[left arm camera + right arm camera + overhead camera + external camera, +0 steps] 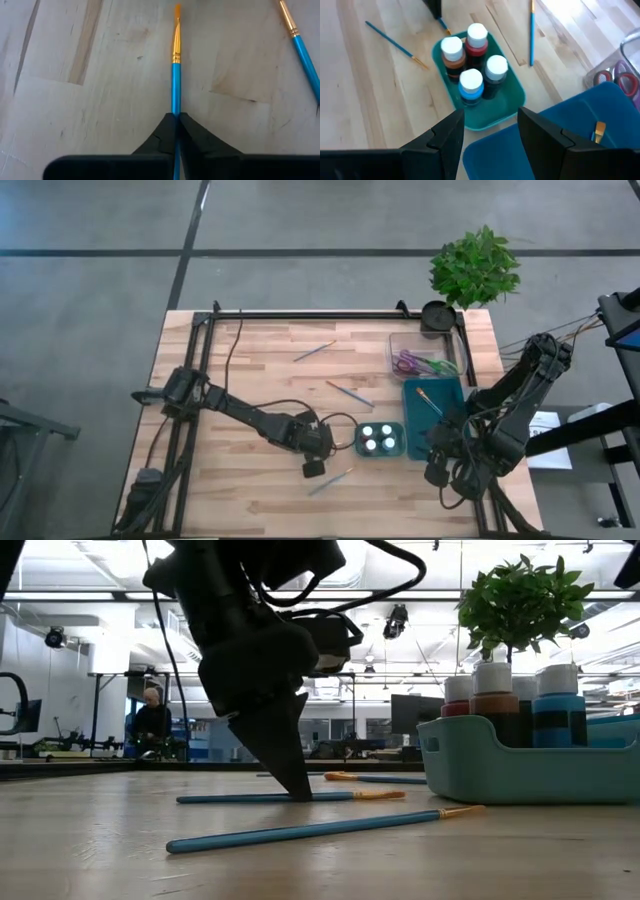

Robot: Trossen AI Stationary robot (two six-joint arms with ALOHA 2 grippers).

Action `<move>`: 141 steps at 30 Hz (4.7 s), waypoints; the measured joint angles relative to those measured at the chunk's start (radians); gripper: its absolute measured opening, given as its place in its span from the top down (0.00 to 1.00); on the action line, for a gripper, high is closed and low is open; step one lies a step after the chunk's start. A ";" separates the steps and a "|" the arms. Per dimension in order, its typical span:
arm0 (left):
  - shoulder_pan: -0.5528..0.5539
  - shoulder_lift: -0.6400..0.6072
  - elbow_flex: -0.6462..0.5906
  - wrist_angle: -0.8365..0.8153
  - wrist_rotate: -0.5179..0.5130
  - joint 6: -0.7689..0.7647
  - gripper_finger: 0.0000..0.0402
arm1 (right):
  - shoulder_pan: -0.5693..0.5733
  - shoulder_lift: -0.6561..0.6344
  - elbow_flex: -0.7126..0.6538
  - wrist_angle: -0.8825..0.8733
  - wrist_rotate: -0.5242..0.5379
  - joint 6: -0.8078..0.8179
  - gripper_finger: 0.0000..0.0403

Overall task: Pick & Place Paint Supplies
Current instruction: Put the blue paintbrush into the blue bin

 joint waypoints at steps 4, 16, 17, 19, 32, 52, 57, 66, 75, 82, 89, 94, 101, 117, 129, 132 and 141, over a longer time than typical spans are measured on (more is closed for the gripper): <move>0.000 -0.031 -0.006 -0.007 0.007 0.016 0.98 | 0.000 0.000 0.000 0.038 0.001 -0.041 0.55; -0.042 -0.171 -0.015 -0.097 -0.069 0.046 1.00 | 0.018 0.000 0.036 0.124 0.072 -0.167 0.55; -0.047 -0.174 -0.015 -0.098 -0.069 0.046 1.00 | 0.021 -0.001 0.040 0.127 0.083 -0.172 0.55; -0.057 -0.182 -0.015 -0.095 -0.077 0.053 1.00 | 0.030 -0.001 0.050 0.128 0.101 -0.185 0.55; 0.013 -0.186 -0.076 -0.083 -0.316 0.123 0.85 | 0.039 -0.001 0.065 0.140 0.115 -0.194 0.55; 0.415 -0.186 -0.065 -0.010 0.004 0.316 0.54 | 0.075 0.000 0.064 0.177 0.114 -0.220 0.55; 0.451 -0.186 -0.088 -0.023 0.043 0.313 0.54 | 0.084 0.000 0.064 0.179 0.115 -0.220 0.55; 0.466 -0.164 -0.150 -0.009 0.138 0.276 0.60 | 0.083 0.000 0.062 0.183 0.116 -0.220 0.55; 0.464 -0.152 -0.154 0.000 0.161 0.275 0.71 | 0.083 0.000 0.062 0.187 0.117 -0.220 0.55; 0.416 -0.142 -0.154 0.009 0.107 0.265 0.71 | 0.083 0.000 0.062 0.190 0.116 -0.224 0.55; 0.341 -0.109 -0.153 0.008 -0.014 0.211 0.72 | 0.083 0.000 0.060 0.206 0.115 -0.239 0.55; 0.314 -0.097 -0.152 0.012 -0.056 0.172 0.78 | 0.083 0.000 0.060 0.210 0.114 -0.239 0.55; 0.298 -0.097 -0.152 0.014 -0.066 0.154 0.97 | 0.083 0.000 0.060 0.209 0.114 -0.239 0.55; 0.283 -0.222 -0.165 0.028 0.061 0.186 1.00 | 0.083 0.000 0.060 0.213 0.121 -0.243 0.55; 0.236 -0.274 -0.162 0.126 0.025 0.216 1.00 | 0.085 0.000 0.021 0.289 0.172 -0.306 0.55; 0.228 -0.291 -0.161 0.154 0.025 0.219 1.00 | 0.085 0.000 -0.010 0.346 0.234 -0.355 0.55; 0.212 -0.318 -0.160 0.189 0.016 0.232 1.00 | 0.083 0.000 -0.165 0.670 0.398 -0.502 0.55</move>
